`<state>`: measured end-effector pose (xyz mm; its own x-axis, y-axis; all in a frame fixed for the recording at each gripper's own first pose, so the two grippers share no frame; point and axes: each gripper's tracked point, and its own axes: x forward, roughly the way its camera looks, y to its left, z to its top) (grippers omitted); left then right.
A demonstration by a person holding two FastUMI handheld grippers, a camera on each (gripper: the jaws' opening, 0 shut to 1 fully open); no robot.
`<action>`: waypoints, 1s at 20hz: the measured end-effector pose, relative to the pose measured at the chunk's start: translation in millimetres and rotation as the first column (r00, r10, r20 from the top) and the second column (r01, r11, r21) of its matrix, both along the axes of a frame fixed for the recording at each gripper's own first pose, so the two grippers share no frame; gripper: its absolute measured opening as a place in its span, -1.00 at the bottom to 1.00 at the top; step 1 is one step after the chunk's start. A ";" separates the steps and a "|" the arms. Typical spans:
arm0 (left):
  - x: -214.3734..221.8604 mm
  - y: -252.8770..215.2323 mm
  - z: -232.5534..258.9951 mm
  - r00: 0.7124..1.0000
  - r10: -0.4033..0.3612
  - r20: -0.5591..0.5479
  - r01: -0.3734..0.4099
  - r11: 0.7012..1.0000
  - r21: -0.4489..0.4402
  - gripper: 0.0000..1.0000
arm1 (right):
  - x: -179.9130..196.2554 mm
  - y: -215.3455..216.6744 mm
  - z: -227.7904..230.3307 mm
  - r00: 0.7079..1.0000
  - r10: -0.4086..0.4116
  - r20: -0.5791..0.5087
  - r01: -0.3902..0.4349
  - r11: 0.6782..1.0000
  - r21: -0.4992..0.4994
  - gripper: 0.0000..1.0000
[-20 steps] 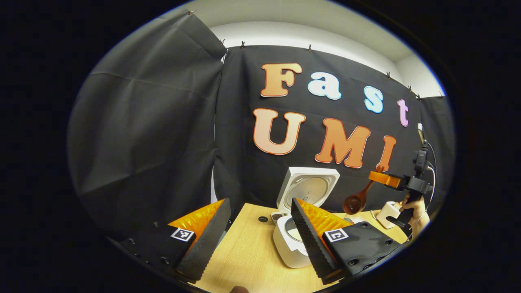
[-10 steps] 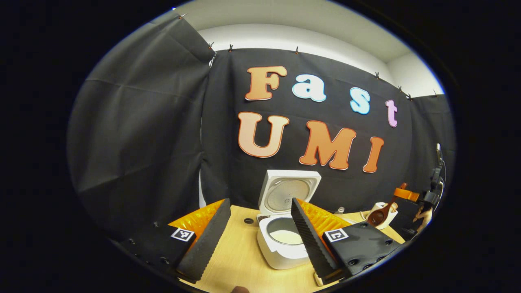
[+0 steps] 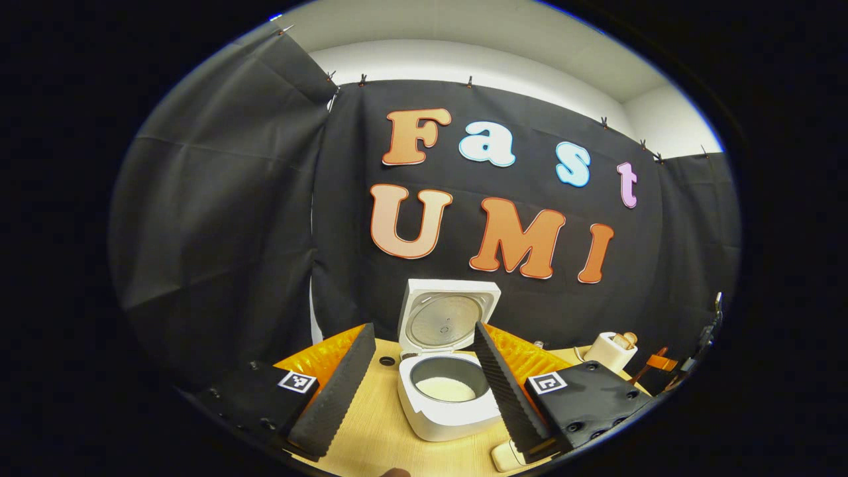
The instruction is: Close the left gripper, press the button to open the rice cooker; take a wooden spoon from the chopstick holder with the right hand, scoop a spoonful of rice and pour it into the rice cooker, then put the wooden spoon back into the chopstick holder.
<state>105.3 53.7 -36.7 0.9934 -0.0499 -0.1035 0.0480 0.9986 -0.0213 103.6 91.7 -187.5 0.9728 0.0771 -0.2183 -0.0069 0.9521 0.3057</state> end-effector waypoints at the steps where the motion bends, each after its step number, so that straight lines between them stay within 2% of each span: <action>1: -0.4 -0.4 -0.1 1.000 0.009 0.000 -0.009 1.000 0.007 1.00 | -1.5 -4.0 -12.4 1.000 -0.008 -0.016 0.007 1.000 -0.003 -0.91; 9: -6.9 -4.8 2.4 0.999 0.041 0.008 -0.041 0.999 0.032 1.00 | -1.9 -21.2 -91.2 0.994 -0.028 -0.109 0.034 0.998 0.056 -0.90; 12: -10.0 -1.4 5.6 0.998 0.060 0.027 -0.062 0.995 0.075 1.00 | -1.4 -23.0 -108.2 0.991 -0.026 -0.131 0.040 0.994 0.104 -0.91; 14: -10.8 -8.3 11.3 0.998 0.050 0.047 -0.053 0.996 0.070 1.00 | -2.9 -27.9 -111.3 0.992 -0.034 -0.121 0.048 0.992 0.116 -0.89; 20: -0.8 -19.2 24.4 0.997 0.034 0.063 -0.036 0.999 0.037 1.00 | -13.8 -41.0 -116.2 0.984 -0.038 -0.172 0.065 0.985 0.157 -0.53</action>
<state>104.4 34.5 -12.4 0.9990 -0.0123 -0.0420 0.0131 0.9997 0.0187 89.8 50.7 -303.7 0.9272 0.0752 -0.3670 0.1052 0.8879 0.4478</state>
